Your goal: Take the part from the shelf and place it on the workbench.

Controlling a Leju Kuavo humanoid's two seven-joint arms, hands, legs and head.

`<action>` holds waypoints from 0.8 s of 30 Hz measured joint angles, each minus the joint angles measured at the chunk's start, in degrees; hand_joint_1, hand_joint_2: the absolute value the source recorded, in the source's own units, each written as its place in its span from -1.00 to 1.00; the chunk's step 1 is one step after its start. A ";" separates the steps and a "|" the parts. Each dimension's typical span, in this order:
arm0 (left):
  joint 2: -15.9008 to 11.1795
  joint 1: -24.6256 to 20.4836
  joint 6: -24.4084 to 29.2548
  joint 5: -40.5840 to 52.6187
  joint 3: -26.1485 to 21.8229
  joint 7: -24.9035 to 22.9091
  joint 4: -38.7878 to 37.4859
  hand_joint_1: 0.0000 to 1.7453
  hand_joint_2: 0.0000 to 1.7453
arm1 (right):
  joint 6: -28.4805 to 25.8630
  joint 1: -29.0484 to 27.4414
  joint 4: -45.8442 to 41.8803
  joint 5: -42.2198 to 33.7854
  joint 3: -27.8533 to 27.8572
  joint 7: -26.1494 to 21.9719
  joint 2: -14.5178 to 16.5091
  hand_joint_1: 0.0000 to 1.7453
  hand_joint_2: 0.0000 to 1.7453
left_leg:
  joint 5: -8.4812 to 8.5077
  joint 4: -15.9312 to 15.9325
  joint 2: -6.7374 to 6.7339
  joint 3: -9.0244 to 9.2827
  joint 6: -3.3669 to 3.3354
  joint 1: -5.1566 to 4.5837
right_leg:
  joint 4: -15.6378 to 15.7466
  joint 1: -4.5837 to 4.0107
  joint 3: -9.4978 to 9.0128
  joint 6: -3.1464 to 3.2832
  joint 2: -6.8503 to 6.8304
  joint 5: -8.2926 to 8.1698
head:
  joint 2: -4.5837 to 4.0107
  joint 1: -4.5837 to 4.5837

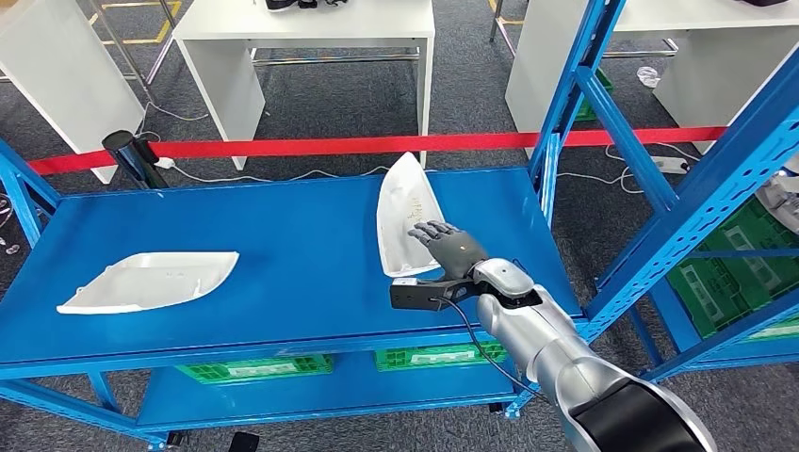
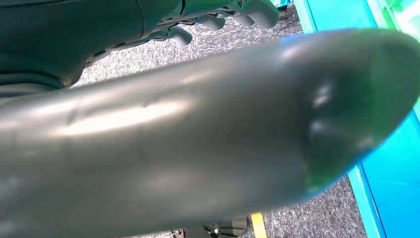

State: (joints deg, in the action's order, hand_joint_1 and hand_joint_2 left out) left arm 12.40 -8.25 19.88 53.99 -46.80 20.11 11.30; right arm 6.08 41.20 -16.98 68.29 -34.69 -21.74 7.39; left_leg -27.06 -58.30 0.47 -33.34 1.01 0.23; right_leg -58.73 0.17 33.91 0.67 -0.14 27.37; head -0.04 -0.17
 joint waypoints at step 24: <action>0.41 -0.26 0.58 0.09 0.00 4.22 0.03 -1.00 1.00 | 2.28 0.32 1.11 -0.40 -2.05 1.55 -1.26 1.00 1.00 | 0.02 0.00 -0.03 0.21 -0.04 -0.01 | 0.01 0.02 -0.21 -0.05 0.01 0.01 | 0.00 0.00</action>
State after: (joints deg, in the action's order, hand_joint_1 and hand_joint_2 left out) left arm 12.81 -8.51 20.46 54.08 -46.81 24.33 11.33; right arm 8.36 41.51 -15.87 67.88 -36.74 -20.18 6.13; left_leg -27.04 -58.31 0.43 -33.13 0.96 0.22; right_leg -58.73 0.19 33.70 0.62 -0.13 27.38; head -0.04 -0.17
